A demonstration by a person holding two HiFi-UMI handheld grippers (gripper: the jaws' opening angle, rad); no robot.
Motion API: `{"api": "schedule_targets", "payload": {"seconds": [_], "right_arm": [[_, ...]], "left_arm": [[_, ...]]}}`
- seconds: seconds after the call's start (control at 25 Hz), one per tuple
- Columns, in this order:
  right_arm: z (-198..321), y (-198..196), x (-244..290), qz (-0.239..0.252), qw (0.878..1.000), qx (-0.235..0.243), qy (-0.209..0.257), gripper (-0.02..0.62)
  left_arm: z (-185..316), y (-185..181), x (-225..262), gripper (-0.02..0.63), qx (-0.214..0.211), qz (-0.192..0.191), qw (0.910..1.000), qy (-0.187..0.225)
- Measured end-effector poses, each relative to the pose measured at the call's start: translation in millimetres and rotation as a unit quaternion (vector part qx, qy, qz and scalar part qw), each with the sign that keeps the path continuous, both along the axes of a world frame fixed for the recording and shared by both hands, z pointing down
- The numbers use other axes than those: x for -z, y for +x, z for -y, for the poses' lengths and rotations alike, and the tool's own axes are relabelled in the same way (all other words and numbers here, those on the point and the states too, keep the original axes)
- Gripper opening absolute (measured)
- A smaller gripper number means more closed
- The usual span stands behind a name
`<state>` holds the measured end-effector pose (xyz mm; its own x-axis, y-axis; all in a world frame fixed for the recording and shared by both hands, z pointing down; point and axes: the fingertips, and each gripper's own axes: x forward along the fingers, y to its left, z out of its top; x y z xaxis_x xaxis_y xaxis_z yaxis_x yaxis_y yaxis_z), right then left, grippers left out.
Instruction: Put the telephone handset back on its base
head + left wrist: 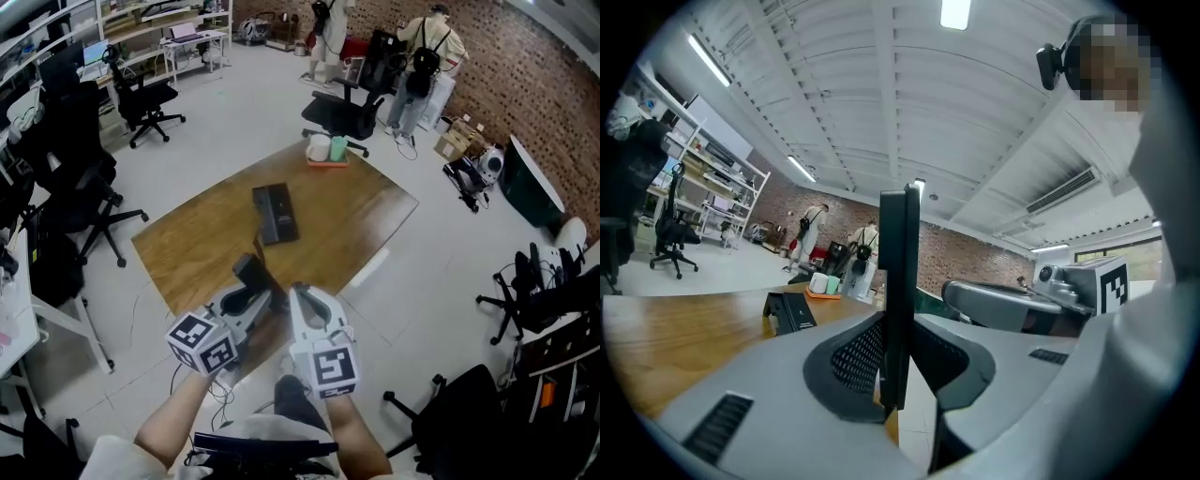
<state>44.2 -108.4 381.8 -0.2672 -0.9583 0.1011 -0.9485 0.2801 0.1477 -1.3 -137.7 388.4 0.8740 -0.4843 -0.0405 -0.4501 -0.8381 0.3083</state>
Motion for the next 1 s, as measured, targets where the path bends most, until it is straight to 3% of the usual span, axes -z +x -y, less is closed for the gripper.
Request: {"api": "schedule_targets", "payload": {"seconds": [0.56, 1.0], "right_arm": [[86.6, 24.0, -15.0, 0.021, 0.999, 0.021, -0.033, 0.002], [132.9, 43.6, -28.4, 0.028, 0.997, 0.043, -0.056, 0.002]], "left_arm": [[89.3, 29.1, -39.6, 0.074, -0.034, 0.054, 0.9969, -0.045], [164.1, 43.3, -88.2, 0.074, -0.036, 0.089, 0.9912, -0.091]]}}
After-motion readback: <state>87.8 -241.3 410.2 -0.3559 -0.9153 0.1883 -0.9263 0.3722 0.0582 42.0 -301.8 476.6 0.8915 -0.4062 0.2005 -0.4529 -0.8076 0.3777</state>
